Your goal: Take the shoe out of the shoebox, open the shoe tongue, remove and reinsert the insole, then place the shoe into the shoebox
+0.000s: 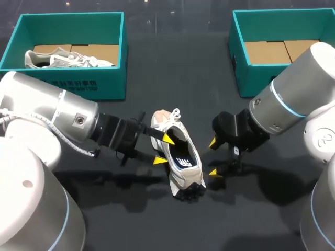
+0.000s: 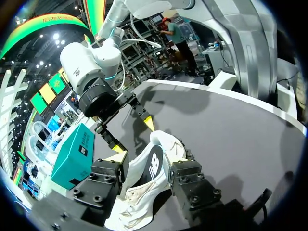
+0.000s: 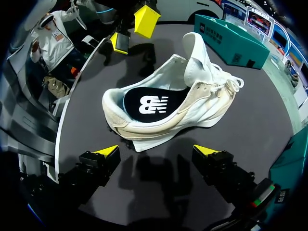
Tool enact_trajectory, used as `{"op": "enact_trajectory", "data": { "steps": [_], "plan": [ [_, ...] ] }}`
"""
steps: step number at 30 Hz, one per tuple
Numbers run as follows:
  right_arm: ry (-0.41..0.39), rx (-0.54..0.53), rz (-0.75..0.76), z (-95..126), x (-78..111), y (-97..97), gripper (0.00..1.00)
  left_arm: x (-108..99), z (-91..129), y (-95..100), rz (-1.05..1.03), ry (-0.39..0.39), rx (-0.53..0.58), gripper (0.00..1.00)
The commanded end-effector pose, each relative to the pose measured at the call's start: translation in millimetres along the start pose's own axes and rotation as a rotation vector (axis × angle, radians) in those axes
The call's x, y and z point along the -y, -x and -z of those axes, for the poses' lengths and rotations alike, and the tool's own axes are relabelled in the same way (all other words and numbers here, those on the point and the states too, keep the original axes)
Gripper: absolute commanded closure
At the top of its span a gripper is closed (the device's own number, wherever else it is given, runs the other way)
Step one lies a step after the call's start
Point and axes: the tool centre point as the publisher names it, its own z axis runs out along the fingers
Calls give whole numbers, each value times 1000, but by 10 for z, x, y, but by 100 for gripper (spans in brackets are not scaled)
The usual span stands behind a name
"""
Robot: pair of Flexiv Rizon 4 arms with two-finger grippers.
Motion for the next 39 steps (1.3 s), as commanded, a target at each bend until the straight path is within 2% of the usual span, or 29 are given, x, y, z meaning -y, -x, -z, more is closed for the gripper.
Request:
{"op": "enact_trajectory", "data": {
  "steps": [1, 6, 8, 15, 16, 17, 18, 19, 21, 33, 39],
  "plan": [
    [-12, -1, -9, 263, 144, -67, 0, 74, 253, 65, -18, 26, -155, 55],
    [-30, 16, -59, 409, 387, -76, 0, 123, 354, 115, -55, 58, -247, 56],
    [-11, 3, -60, 455, 491, -78, 0, 141, 391, 132, -72, 71, -289, 56],
    [-11, 3, -60, 455, 491, -78, 0, 124, 510, 209, -133, 99, -453, 58],
    [-11, 3, -60, 455, 491, -78, 0, 121, 528, 239, -146, 100, -480, 61],
    [-11, 3, -60, 455, 491, -78, 0, 118, 544, 269, -165, 101, -516, 73],
    [-11, 3, -60, 455, 491, -78, 0, 121, 553, 302, -184, 102, -548, 95],
    [-11, 3, -60, 455, 491, -78, 0, 124, 557, 337, -208, 106, -586, 100],
    [-11, 3, -60, 455, 491, -78, 0, 124, 559, 398, -272, 105, -646, 100],
    [-11, 3, -60, 455, 491, -78, 0, 124, 559, 398, -272, 105, -646, 100],
    [-11, 3, -60, 455, 491, -78, 0, 56, 214, 429, -408, 75, -843, 100]
  ]
}}
